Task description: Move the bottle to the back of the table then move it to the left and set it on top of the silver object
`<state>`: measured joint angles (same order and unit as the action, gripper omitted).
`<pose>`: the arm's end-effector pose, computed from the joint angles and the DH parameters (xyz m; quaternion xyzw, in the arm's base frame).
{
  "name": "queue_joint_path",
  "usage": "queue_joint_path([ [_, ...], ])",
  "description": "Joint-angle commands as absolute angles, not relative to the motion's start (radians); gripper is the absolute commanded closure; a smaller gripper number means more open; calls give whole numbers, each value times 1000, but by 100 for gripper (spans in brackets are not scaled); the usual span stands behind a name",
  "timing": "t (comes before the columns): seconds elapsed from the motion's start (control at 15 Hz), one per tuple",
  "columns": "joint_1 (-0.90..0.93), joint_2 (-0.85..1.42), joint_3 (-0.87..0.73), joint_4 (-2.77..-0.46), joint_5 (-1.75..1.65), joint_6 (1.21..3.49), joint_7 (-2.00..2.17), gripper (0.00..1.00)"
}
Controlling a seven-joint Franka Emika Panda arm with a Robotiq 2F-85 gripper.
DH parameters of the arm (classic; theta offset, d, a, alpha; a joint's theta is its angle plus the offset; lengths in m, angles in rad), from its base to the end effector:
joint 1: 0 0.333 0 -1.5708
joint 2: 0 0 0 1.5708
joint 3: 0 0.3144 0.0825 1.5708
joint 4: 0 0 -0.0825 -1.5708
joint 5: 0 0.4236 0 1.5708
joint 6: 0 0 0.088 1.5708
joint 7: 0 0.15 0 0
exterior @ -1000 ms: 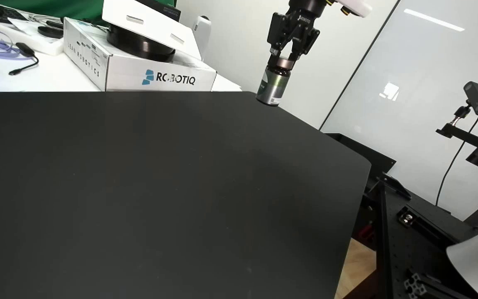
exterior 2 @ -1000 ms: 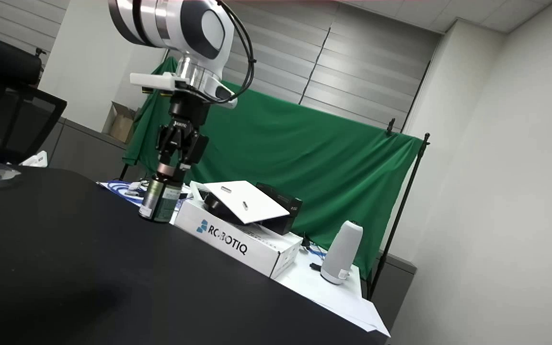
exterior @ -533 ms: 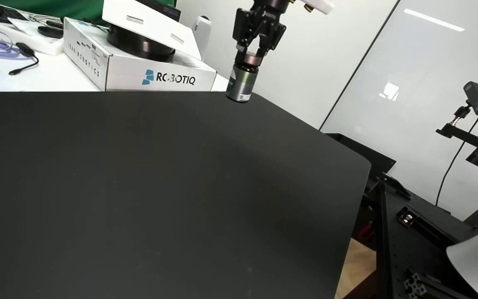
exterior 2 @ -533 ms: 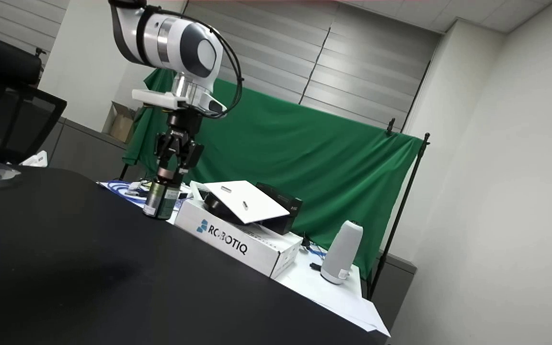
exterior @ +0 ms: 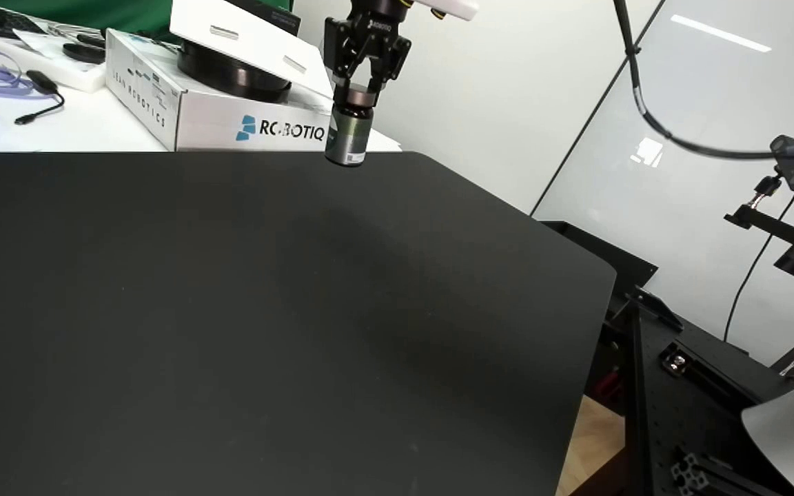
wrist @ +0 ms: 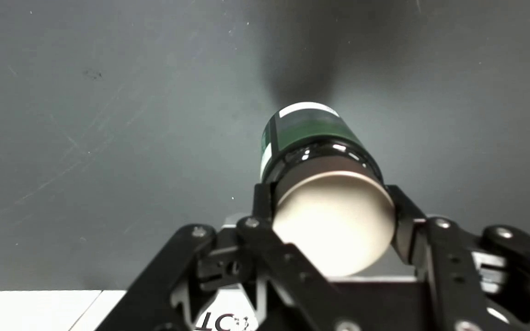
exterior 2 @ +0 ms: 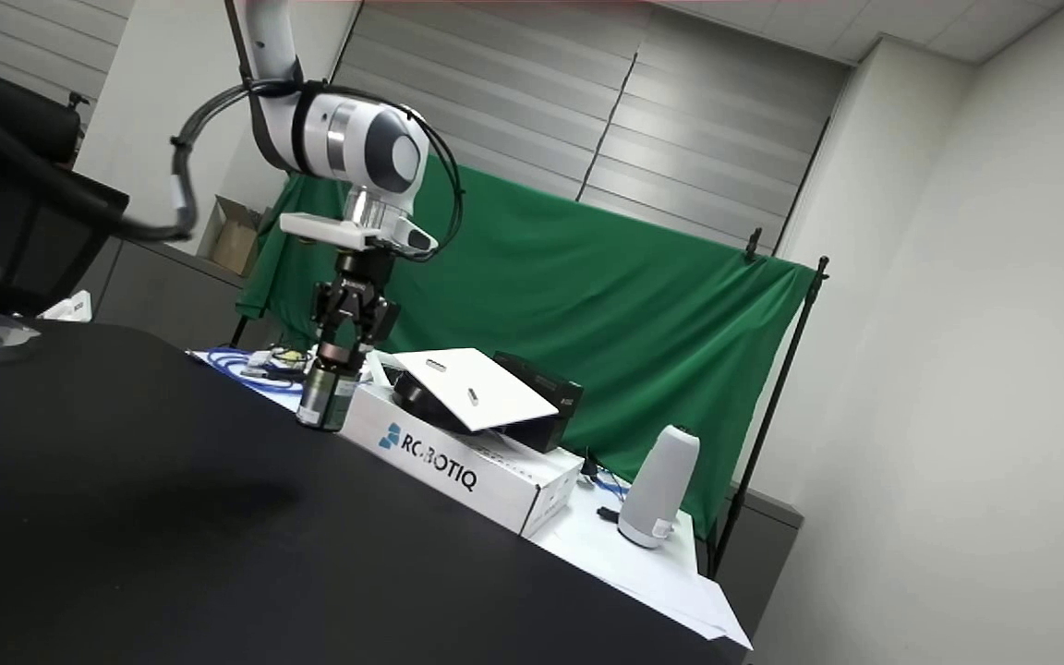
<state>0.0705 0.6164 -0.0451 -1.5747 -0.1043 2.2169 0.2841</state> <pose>0.7337 0.0147 0.2159 0.9940 -0.0939 0.0213 0.0523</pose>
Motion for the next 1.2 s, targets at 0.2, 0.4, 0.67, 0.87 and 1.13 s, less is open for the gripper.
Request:
queue_joint_path([
  [0.2, 26, 783, -40, -1381, -76, 2188, 154, 64],
  [0.4, 4, 814, -32, -1367, -60, 2214, 104, 64],
  [0.67, -16, 841, -22, -1370, -21, 2262, 64, 64],
  [0.87, -25, 856, -17, -1374, 8, 2295, 57, 64],
  [1.13, -23, 868, -24, -1387, 23, 2323, 64, 46],
])
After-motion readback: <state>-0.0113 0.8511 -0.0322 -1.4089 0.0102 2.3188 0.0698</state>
